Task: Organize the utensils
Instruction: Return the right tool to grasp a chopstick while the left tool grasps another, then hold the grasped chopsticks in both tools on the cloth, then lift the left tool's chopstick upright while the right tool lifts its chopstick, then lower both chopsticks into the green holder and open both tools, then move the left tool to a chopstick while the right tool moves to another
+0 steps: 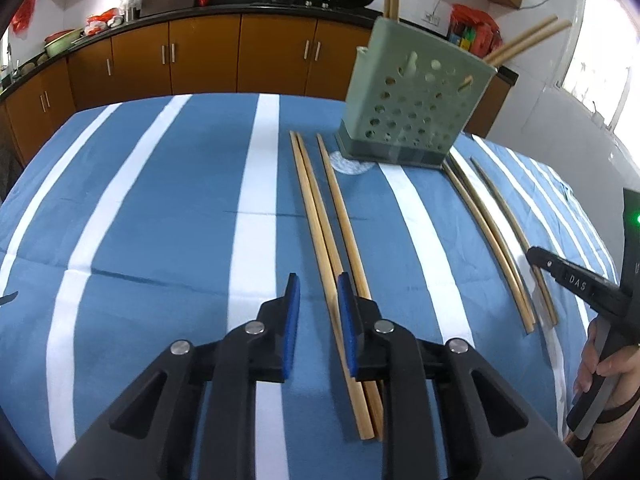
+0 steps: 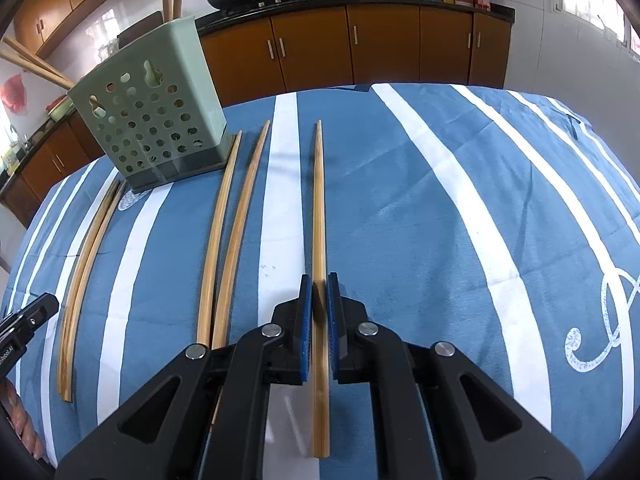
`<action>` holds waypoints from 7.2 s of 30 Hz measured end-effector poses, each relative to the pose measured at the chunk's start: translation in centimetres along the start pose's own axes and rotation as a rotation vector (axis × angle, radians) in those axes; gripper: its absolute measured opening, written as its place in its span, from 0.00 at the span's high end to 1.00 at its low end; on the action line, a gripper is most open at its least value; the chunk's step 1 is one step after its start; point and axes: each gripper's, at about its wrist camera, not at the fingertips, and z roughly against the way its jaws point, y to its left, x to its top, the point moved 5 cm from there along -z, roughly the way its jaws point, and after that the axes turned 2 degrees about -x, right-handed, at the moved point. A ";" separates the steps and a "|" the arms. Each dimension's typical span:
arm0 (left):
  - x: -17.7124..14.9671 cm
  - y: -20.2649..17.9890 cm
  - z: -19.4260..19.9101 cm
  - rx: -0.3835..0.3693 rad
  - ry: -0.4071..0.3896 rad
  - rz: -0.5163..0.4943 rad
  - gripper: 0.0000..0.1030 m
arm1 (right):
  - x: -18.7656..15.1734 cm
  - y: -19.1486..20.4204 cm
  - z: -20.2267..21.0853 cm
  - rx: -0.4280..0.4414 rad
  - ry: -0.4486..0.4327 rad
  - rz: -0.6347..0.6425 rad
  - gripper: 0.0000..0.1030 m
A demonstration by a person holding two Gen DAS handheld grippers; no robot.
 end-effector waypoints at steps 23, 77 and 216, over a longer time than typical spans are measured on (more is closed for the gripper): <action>1.1 4.1 -1.0 0.146 0.023 0.057 0.92 | 0.4 -0.4 -0.1 -0.017 0.002 0.030 0.92; 1.5 7.3 -0.6 0.141 0.002 0.115 0.90 | 1.3 -2.1 -0.6 -0.072 -0.016 0.022 0.91; 10.2 3.1 10.6 0.072 -0.373 0.046 0.65 | 6.9 0.4 8.3 0.083 -0.289 -0.022 0.64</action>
